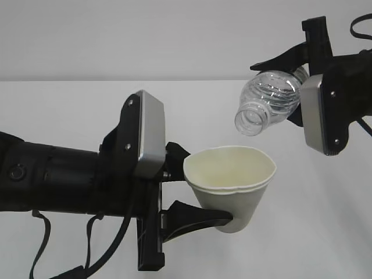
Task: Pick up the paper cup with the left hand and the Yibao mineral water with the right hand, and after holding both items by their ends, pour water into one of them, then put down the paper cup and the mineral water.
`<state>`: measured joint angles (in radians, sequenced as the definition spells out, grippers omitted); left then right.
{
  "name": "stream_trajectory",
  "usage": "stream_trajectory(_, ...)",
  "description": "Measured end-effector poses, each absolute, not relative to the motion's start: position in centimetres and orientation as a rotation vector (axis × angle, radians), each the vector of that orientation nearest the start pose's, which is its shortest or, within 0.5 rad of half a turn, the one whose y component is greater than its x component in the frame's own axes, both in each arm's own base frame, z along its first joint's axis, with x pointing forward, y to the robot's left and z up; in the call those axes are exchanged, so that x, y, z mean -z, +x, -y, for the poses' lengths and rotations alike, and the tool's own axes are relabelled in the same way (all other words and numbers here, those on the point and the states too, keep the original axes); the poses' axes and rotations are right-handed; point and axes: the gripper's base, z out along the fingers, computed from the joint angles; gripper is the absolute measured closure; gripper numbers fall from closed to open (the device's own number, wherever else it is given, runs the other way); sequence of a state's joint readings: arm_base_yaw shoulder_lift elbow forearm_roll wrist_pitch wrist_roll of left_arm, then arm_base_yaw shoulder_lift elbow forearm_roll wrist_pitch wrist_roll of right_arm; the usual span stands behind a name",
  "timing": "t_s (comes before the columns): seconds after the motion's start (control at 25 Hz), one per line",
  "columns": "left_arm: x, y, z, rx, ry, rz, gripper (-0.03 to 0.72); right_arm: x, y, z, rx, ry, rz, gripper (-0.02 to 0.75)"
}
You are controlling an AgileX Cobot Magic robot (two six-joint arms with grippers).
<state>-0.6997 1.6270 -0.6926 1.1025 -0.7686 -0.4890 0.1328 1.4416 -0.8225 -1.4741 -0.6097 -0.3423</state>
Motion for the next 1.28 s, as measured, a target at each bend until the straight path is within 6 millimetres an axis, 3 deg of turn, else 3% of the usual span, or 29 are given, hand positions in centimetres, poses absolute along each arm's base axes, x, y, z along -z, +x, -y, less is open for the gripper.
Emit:
stream_trajectory(0.64, -20.2, 19.2, 23.9, 0.857, 1.432, -1.360, 0.305, -26.8, 28.4, -9.4, 0.447, -1.804, -0.758, 0.285)
stream_trajectory(0.96, -20.2, 19.2, 23.9, 0.858, 1.430, -1.361, 0.312, -26.8, 27.9, -10.8, 0.412, -1.817, -0.709, 0.285)
stream_trajectory(1.28, -20.0, 18.9, 23.8, 0.875, 1.466, -1.362, 0.317, -26.8, 27.9, -10.9, 0.409, -1.819, -0.704, 0.285)
